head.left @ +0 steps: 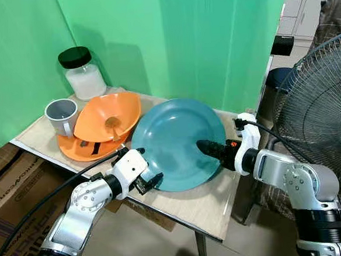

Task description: Setting the table

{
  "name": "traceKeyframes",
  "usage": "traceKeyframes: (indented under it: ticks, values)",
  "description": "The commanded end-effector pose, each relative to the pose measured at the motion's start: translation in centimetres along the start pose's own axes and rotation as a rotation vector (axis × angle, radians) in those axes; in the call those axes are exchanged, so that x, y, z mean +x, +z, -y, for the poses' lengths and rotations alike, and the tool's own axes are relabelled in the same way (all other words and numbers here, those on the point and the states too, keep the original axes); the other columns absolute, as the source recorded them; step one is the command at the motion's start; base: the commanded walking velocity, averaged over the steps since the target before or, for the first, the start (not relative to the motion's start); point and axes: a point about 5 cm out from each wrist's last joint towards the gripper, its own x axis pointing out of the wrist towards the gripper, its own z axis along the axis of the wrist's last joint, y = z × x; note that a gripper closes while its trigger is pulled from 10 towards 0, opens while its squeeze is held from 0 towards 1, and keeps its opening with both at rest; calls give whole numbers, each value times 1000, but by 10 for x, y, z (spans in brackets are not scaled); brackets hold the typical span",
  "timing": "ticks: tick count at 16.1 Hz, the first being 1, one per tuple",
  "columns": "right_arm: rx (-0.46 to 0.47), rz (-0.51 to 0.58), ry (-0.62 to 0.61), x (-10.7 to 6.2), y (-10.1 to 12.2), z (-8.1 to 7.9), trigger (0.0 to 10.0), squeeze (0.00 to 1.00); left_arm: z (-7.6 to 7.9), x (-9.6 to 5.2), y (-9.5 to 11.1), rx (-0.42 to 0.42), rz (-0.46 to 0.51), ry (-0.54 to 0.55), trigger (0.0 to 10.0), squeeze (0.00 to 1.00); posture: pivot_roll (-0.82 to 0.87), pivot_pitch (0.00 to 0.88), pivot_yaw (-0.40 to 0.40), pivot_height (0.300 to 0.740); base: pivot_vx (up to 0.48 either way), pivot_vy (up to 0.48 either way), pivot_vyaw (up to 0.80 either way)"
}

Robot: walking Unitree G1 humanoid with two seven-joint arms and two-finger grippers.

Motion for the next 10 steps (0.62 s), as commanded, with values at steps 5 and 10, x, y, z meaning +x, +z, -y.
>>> traceKeyframes:
  ticks: [5,10]
  values:
    - [27,4,4,3,3,-1,0,0,-1,3,-2,16,-22,-10,10000,0,42,0,100,740,0,0,0]
    - [31,1,15,4,4,-2,0,0,-1,6,-1,21,-19,0,10000,0,44,0,87,740,0,0,0]
